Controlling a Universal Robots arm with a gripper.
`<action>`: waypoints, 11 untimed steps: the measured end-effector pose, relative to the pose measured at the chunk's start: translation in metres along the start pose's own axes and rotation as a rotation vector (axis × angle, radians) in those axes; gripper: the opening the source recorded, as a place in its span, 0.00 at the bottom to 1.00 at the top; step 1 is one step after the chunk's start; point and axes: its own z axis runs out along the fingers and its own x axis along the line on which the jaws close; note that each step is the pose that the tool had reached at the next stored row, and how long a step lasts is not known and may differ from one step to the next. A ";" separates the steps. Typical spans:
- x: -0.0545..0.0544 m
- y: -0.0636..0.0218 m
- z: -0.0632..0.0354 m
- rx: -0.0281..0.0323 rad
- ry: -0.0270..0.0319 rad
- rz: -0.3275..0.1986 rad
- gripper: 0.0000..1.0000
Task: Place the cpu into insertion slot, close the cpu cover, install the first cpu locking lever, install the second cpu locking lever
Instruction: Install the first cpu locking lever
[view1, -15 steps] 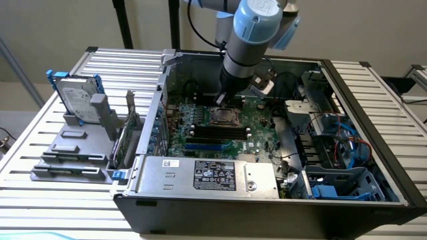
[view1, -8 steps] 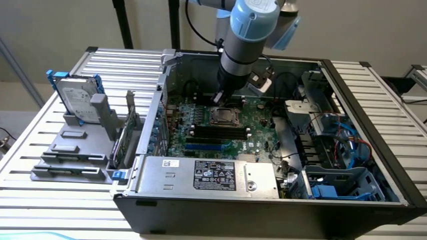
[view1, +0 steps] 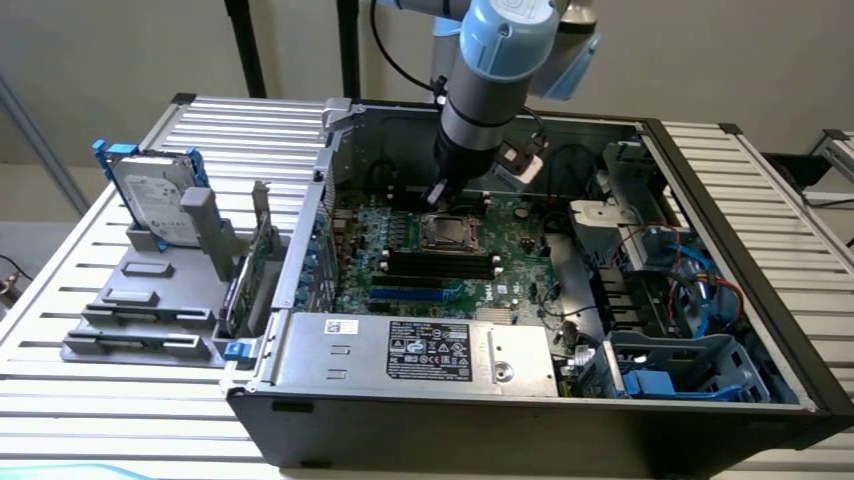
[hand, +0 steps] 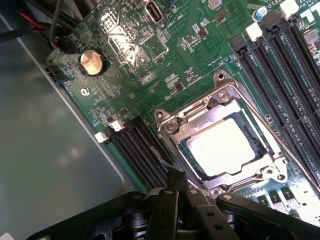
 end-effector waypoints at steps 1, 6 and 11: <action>0.000 -0.0002 0.0001 0.0001 -0.0001 0.000 0.11; 0.001 0.0001 0.0003 0.0004 -0.0004 0.000 0.11; 0.005 0.0048 -0.0001 0.0007 -0.0007 0.000 0.11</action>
